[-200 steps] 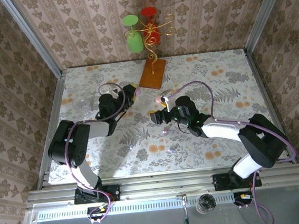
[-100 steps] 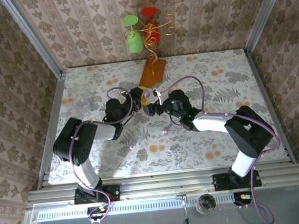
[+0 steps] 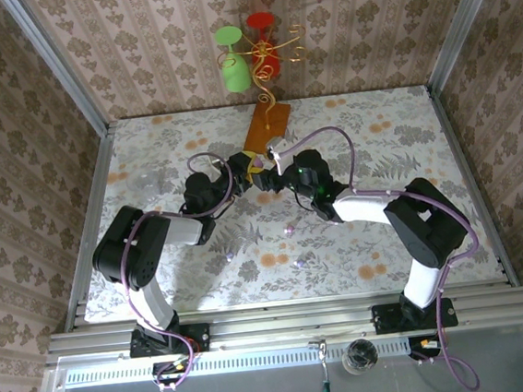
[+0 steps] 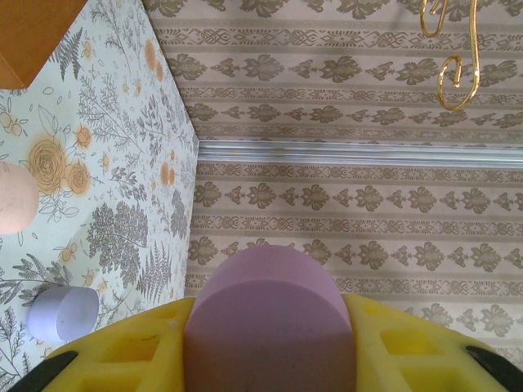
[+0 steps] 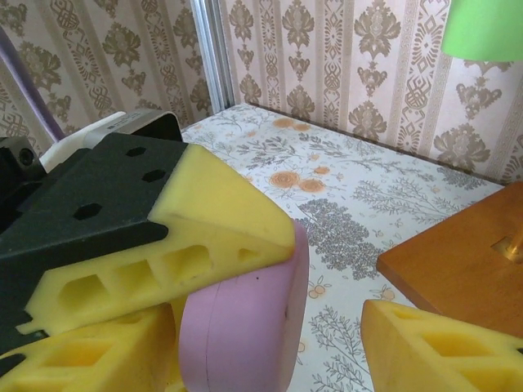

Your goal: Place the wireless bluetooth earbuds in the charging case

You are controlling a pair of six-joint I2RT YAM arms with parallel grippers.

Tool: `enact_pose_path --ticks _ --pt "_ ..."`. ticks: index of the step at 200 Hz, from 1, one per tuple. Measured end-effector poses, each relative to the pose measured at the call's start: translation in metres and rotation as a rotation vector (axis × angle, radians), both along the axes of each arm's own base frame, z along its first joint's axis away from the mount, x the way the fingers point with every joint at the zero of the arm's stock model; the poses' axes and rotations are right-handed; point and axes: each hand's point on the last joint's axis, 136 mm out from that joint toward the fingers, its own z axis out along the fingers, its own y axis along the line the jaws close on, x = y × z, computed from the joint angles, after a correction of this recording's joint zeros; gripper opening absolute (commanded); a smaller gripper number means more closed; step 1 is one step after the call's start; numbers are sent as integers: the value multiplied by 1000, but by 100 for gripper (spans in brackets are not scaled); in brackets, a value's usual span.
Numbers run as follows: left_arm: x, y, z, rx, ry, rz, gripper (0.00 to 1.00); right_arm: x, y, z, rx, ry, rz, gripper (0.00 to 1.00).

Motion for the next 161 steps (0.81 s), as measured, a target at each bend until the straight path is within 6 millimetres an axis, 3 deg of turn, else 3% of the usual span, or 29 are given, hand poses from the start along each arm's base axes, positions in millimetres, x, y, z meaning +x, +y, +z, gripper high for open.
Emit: enact_pose_path --ticks 46,71,86,125,161 --pt "0 1 1 -2 -3 2 34 6 5 -3 -11 -7 24 45" --pt "1 1 1 -1 -2 5 35 4 8 -3 -16 -13 50 23" --pt "2 2 1 -1 1 15 37 4 9 -3 -21 -17 54 21" --pt "-4 7 5 6 -15 27 64 2 9 -3 -11 -9 69 18" --pt "-7 16 28 28 -118 53 95 4 -3 4 31 31 40 17"
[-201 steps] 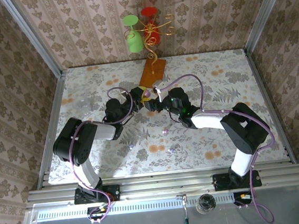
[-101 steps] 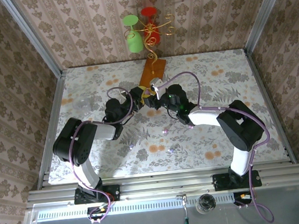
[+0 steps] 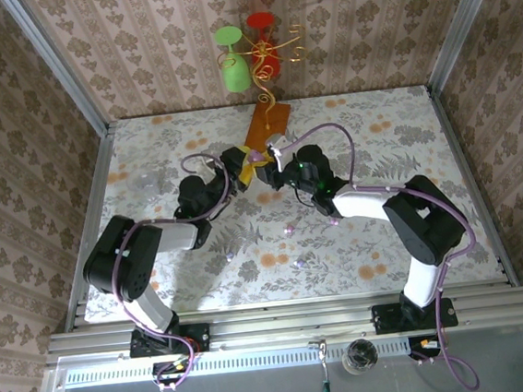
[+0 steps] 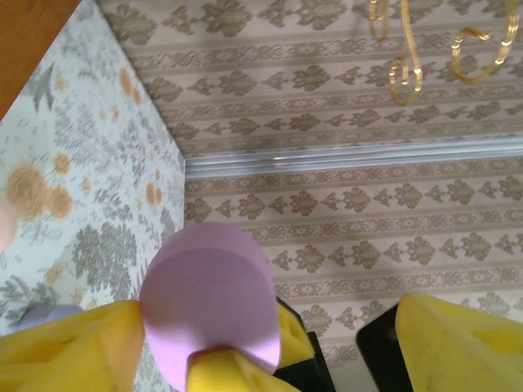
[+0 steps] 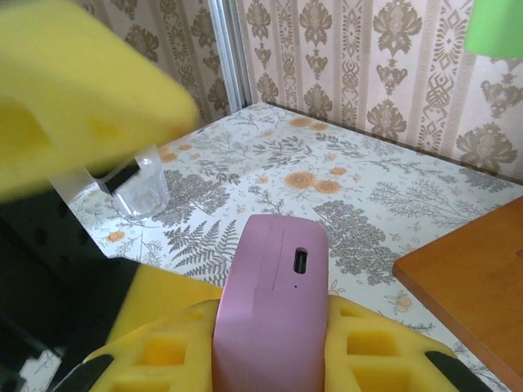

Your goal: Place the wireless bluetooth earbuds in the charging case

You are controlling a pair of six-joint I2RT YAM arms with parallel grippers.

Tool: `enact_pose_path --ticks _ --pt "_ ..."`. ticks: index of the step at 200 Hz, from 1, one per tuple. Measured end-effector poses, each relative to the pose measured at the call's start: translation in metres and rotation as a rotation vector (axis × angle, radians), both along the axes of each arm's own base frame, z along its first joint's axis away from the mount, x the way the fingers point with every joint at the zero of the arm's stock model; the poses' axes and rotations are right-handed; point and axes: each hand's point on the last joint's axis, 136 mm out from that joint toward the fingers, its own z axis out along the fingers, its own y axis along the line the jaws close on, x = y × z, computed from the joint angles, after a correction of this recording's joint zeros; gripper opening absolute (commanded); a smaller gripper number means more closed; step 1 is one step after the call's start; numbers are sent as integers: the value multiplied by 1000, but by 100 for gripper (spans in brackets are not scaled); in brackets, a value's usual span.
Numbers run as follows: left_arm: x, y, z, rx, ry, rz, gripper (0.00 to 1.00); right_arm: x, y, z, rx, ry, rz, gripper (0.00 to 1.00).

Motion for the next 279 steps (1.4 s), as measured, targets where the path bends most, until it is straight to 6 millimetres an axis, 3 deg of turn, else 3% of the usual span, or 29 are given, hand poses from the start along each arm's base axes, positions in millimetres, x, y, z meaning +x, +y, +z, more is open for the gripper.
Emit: enact_pose_path --ticks 8,42,71,95,150,190,229,279 --pt "0 3 7 15 -40 10 100 -2 -3 2 12 12 -5 16" --pt "2 22 36 137 -260 68 100 -8 -22 5 82 152 -25 15" --pt "7 45 49 341 -459 145 100 -16 -48 6 168 354 -51 12" --pt "-1 45 48 562 -618 150 100 -27 -66 11 251 505 -47 8" --pt "-20 36 35 954 -966 89 100 -65 -91 58 463 709 32 4" --pt "-50 15 21 981 -1181 -79 99 -89 -82 79 601 831 205 0" --pt "-84 -3 43 819 -1402 -162 97 -104 -63 94 669 930 368 0" --pt "-110 -19 44 652 -1506 -268 92 -110 -23 81 712 1106 518 0"
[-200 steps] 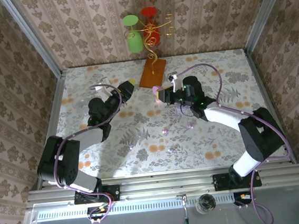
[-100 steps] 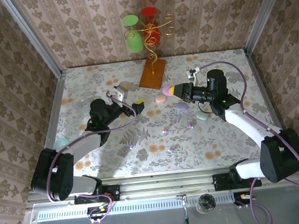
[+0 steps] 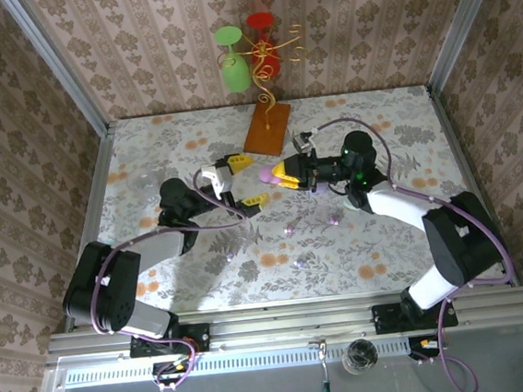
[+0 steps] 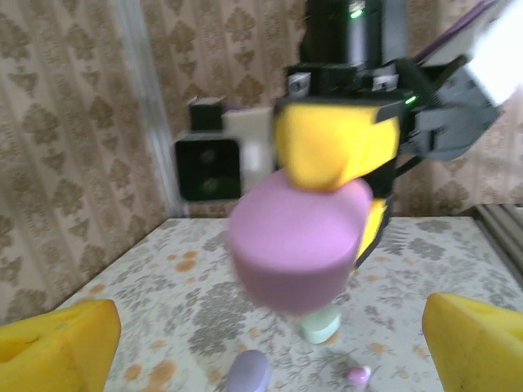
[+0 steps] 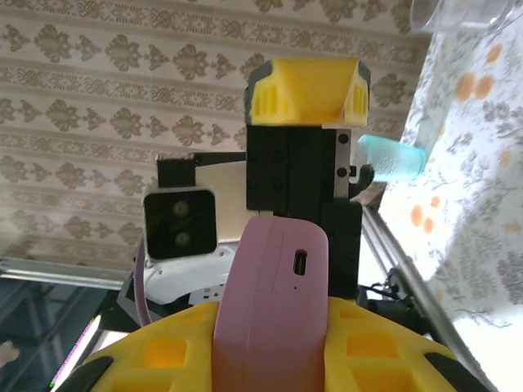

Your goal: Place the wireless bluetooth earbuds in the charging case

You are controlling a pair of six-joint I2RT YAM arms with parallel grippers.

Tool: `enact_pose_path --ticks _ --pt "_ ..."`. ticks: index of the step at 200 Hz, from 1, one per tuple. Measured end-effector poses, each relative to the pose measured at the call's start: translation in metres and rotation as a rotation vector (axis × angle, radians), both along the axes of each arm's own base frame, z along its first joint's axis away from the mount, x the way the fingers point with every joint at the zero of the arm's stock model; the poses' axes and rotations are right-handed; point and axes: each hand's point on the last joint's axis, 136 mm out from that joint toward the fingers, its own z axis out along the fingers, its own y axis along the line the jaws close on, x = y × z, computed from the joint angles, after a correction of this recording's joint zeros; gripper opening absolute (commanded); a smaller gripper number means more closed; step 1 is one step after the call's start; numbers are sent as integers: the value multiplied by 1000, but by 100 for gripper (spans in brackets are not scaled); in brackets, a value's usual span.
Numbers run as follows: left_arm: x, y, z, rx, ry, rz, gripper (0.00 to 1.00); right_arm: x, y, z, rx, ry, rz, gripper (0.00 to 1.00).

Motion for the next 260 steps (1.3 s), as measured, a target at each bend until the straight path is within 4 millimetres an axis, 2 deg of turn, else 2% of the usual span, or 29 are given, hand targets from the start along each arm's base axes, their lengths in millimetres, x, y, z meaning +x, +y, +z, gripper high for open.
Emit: enact_pose_path --ticks 25,57,119,159,191,208,232,260 --pt "-13 -4 7 -10 -23 -66 80 0 13 6 50 17 40 0" --pt "-13 -8 10 -14 -11 -108 67 -3 19 14 88 19 76 0" --pt "-15 -8 15 -21 28 -139 54 -10 18 20 98 -10 111 0" --pt "-15 -7 16 -24 24 -138 40 -14 18 21 96 -19 130 0" --pt "-15 -7 15 -23 26 -139 39 -14 19 21 94 -17 141 0" --pt "-14 -7 15 -23 25 -137 39 -13 19 21 95 -14 139 22" --pt "-12 -6 15 -23 27 -130 39 -9 17 19 88 -16 123 48" --pt "-13 -6 14 -21 30 -130 39 16 2 11 67 -11 11 64"
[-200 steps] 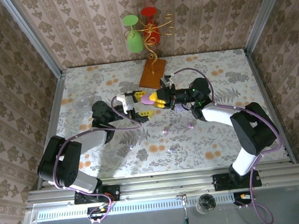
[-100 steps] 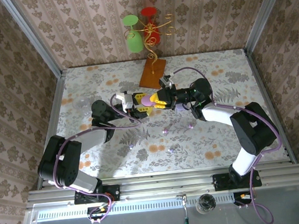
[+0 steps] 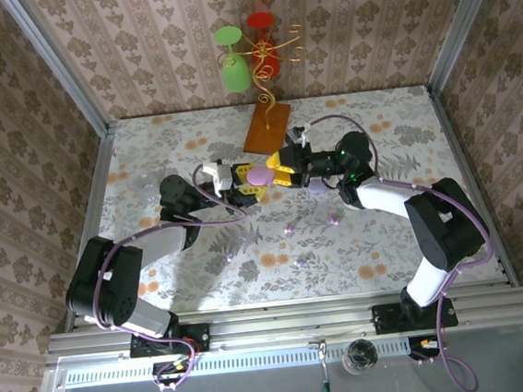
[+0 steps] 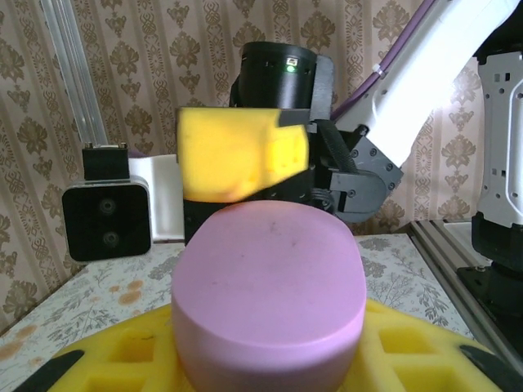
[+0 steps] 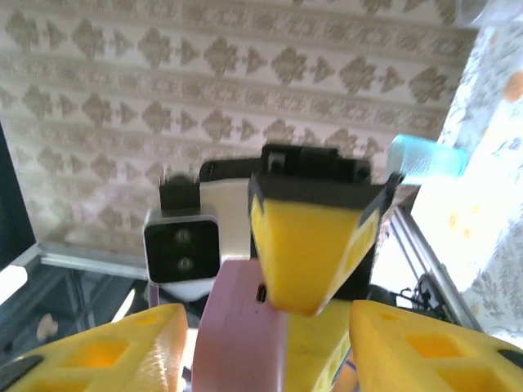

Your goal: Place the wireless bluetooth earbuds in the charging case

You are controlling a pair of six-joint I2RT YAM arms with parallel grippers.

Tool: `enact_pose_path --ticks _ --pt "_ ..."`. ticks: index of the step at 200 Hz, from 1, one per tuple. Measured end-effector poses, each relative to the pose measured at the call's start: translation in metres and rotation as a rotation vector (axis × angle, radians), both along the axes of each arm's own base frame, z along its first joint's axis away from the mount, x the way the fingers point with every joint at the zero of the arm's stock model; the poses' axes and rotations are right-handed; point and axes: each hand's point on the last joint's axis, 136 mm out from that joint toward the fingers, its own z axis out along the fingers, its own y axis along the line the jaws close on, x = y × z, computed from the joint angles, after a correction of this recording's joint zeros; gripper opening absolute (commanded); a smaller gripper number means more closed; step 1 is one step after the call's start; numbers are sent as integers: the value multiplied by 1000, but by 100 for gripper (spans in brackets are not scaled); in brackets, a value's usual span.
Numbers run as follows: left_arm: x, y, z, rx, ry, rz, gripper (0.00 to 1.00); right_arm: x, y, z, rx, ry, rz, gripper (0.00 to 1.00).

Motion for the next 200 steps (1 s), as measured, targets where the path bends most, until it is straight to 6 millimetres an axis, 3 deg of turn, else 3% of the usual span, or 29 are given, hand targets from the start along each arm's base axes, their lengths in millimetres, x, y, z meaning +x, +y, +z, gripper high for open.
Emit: enact_pose_path --ticks 37,98,138,158,200 --pt "8 8 -12 20 46 38 39 19 -22 -9 -75 -49 -132 75" --pt "12 15 -34 95 133 139 39 11 -42 -30 -424 -427 -299 83" --pt "4 7 -49 164 147 148 38 -13 -24 -43 -654 -764 -277 88" --pt "4 7 -56 185 161 156 34 -21 -15 -43 -688 -889 -255 88" --pt "7 8 -59 194 175 171 34 -29 -5 -43 -721 -1041 -225 89"
